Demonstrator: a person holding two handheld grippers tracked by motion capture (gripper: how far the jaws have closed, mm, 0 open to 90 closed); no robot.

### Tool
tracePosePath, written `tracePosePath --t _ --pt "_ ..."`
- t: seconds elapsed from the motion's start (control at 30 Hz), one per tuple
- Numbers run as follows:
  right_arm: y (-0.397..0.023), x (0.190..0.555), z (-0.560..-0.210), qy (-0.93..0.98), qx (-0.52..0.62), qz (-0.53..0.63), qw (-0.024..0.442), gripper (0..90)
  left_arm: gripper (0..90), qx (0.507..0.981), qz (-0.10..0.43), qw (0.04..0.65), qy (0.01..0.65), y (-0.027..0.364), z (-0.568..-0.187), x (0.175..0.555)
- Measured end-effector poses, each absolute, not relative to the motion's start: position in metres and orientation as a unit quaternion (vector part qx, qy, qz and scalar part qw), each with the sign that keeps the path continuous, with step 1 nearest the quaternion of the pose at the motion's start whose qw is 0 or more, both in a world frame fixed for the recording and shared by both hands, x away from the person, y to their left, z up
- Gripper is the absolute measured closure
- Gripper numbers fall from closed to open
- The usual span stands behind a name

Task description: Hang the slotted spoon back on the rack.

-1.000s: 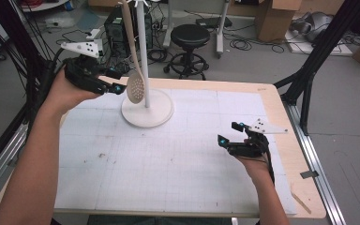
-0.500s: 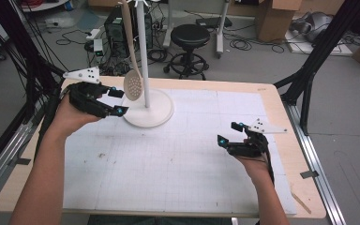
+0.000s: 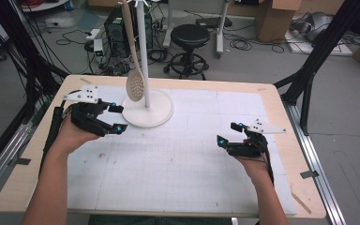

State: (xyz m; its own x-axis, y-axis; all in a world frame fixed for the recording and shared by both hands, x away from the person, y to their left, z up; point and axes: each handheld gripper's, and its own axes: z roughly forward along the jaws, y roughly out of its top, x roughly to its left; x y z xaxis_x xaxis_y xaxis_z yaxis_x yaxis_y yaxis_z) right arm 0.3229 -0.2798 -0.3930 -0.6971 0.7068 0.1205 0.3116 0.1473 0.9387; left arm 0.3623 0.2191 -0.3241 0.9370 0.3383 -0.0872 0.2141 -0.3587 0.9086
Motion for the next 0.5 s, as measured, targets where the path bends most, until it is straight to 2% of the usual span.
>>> tracePosePath --t 0.3,0.5 --pt "-0.278 0.324 -0.395 0.741 0.345 0.549 0.175 15.1 20.0 0.803 0.051 0.570 0.163 0.225 -0.340 0.353" --pt "-0.277 0.325 -0.399 0.742 0.349 0.546 0.168 15.1 13.7 0.786 0.054 0.591 0.170 0.236 -0.345 0.349"
